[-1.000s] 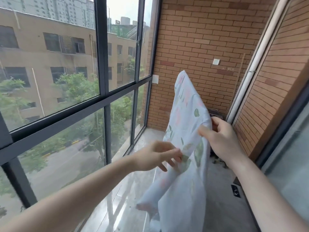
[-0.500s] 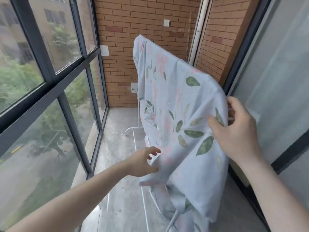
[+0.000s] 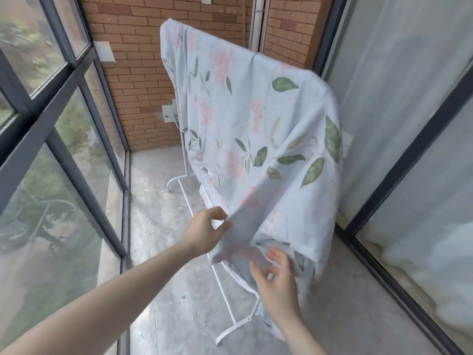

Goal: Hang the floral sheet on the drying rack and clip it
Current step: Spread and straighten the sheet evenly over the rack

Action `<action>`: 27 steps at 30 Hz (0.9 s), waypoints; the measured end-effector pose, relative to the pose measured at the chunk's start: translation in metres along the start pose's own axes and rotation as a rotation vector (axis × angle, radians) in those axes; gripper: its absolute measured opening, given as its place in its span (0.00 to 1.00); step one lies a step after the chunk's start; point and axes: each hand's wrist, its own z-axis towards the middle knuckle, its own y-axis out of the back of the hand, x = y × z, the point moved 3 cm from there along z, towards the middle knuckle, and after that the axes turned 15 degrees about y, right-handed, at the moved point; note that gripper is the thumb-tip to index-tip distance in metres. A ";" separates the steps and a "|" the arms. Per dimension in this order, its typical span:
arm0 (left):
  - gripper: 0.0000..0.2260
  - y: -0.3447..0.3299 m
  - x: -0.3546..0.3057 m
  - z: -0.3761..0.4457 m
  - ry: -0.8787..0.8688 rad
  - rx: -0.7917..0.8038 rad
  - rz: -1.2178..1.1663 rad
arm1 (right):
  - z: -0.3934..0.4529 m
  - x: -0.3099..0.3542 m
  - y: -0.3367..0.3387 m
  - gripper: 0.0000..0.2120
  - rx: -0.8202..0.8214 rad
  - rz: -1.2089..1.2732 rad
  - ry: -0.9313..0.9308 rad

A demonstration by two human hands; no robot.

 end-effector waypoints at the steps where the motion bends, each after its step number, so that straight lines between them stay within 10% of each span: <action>1: 0.02 0.001 0.003 -0.003 0.001 0.000 -0.017 | -0.003 -0.013 -0.007 0.25 -0.001 0.016 -0.089; 10: 0.05 0.007 0.021 -0.026 0.019 -0.012 -0.082 | 0.002 -0.043 -0.050 0.33 -0.417 0.449 -0.441; 18: 0.06 0.025 0.034 -0.035 -0.005 -0.061 -0.008 | 0.002 -0.043 -0.058 0.08 -0.535 0.453 -0.534; 27: 0.05 0.020 0.045 -0.033 -0.022 -0.154 0.104 | -0.025 -0.112 -0.046 0.18 -0.479 0.081 -0.562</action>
